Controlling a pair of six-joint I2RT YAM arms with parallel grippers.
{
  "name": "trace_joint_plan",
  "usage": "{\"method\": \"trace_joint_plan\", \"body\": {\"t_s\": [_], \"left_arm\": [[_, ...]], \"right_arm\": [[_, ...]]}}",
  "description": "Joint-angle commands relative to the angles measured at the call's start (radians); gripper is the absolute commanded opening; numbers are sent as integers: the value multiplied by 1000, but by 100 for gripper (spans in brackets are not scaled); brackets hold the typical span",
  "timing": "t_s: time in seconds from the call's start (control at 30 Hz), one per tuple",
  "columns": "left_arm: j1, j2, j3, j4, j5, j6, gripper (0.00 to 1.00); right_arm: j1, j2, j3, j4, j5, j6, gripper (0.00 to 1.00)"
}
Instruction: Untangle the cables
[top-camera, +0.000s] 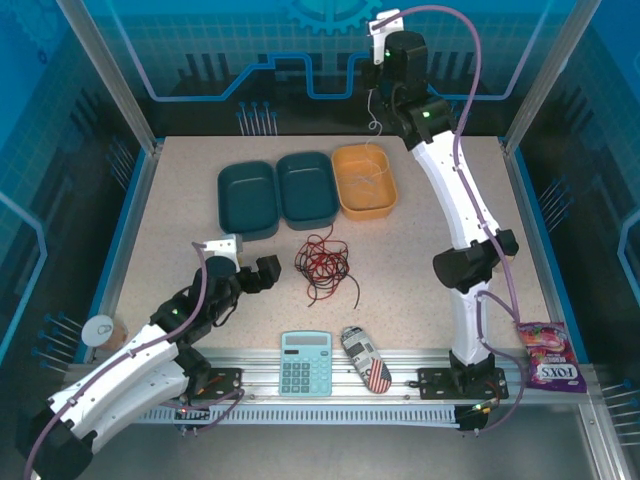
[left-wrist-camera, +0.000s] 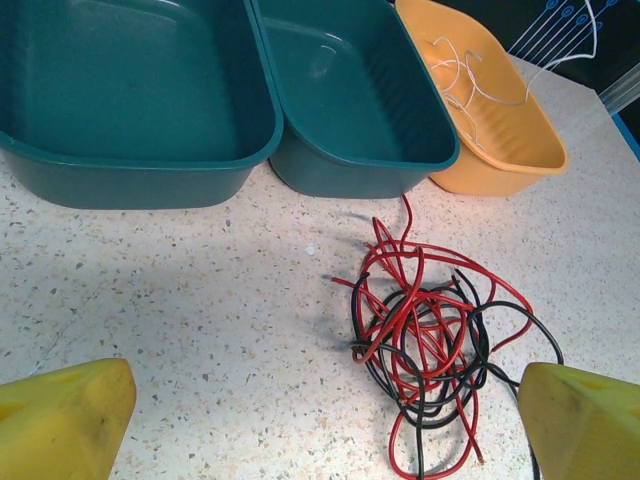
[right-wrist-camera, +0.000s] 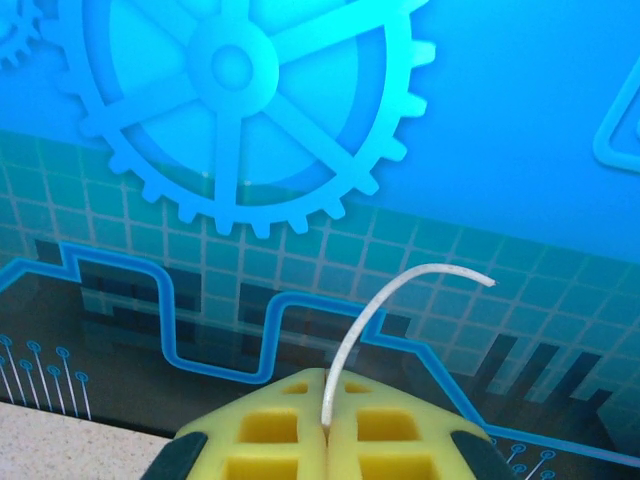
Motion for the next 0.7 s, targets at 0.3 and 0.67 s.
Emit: {"method": "trace_joint_plan", "body": {"t_s": [0.3, 0.67], "left_arm": [[11, -7, -11, 20, 13, -11, 99], [10, -7, -6, 19, 25, -14, 99]], "right_arm": [[-26, 1, -52, 30, 12, 5, 0], [-27, -11, -127, 22, -1, 17, 0]]}}
